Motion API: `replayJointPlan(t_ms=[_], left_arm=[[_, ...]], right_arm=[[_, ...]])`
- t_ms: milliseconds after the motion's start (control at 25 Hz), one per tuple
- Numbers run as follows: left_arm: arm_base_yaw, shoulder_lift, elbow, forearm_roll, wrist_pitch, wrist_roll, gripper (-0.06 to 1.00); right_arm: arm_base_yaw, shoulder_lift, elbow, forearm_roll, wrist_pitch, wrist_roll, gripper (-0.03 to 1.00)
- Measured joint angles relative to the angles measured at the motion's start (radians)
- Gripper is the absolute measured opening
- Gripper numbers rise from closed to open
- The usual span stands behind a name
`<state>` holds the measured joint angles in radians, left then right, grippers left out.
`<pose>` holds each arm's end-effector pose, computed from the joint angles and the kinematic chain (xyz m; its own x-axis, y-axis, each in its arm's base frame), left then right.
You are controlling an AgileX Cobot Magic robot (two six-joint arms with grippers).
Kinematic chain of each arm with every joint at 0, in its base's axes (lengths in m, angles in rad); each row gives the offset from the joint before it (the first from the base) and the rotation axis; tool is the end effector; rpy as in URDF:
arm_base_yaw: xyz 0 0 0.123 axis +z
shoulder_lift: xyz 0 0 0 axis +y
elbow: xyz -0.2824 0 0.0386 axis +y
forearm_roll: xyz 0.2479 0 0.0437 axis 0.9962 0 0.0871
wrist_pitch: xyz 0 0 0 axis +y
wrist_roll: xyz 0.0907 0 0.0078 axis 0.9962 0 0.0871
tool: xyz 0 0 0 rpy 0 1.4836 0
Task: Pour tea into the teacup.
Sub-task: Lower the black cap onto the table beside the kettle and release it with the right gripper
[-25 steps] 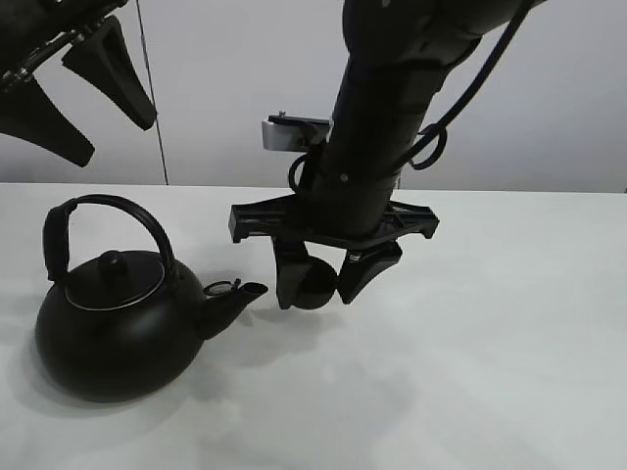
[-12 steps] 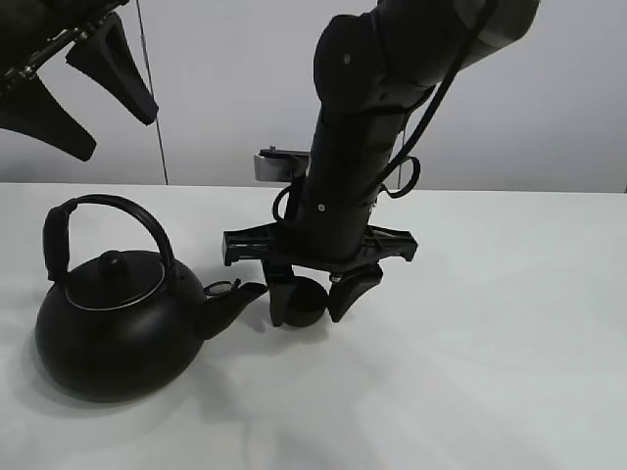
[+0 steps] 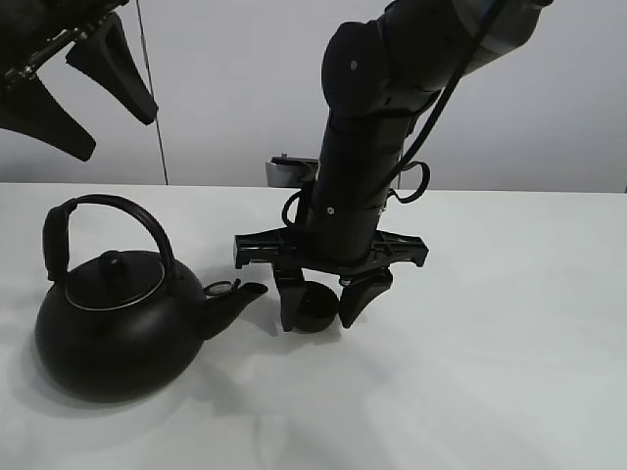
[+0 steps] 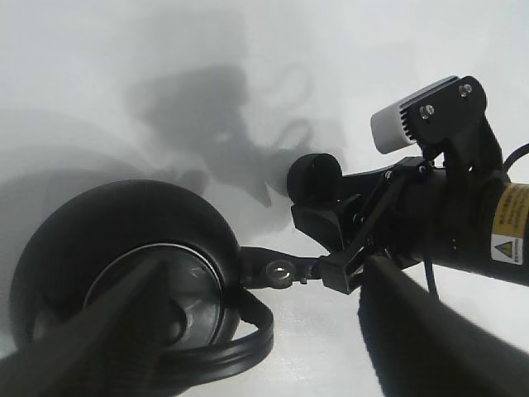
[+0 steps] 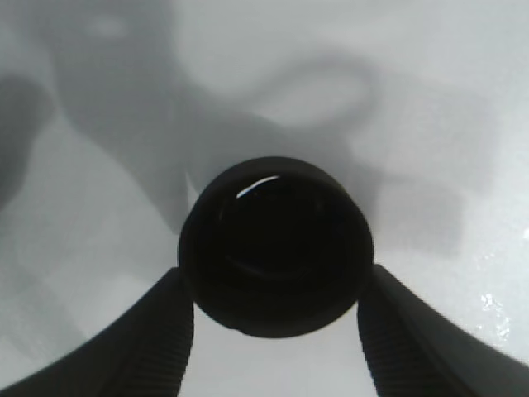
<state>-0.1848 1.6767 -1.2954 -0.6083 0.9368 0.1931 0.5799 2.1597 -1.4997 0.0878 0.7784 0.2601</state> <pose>0.3350 -0.1053 0.2748 -0.9432 -0.0015 -0.3323 0.1722 0.8532 -0.4923 0.3578 0.2411 0.1303 -0.9510 -0.2445 -0.1893 -0.2706 0.9543 0.1266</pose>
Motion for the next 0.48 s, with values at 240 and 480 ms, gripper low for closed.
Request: replayJointPlan(t_ms=[240,480], left_arm=[[0.000,0.000,0.000,0.000,0.000,0.000,0.48],[0.000,0.000,0.000,0.000,0.000,0.000,0.48]], right_arm=[[0.000,-0.005,0.000,-0.006,-0.004,0.000,0.42],[0.000,-0.013,-0.043,-0.012,-0.003,0.000,0.45]])
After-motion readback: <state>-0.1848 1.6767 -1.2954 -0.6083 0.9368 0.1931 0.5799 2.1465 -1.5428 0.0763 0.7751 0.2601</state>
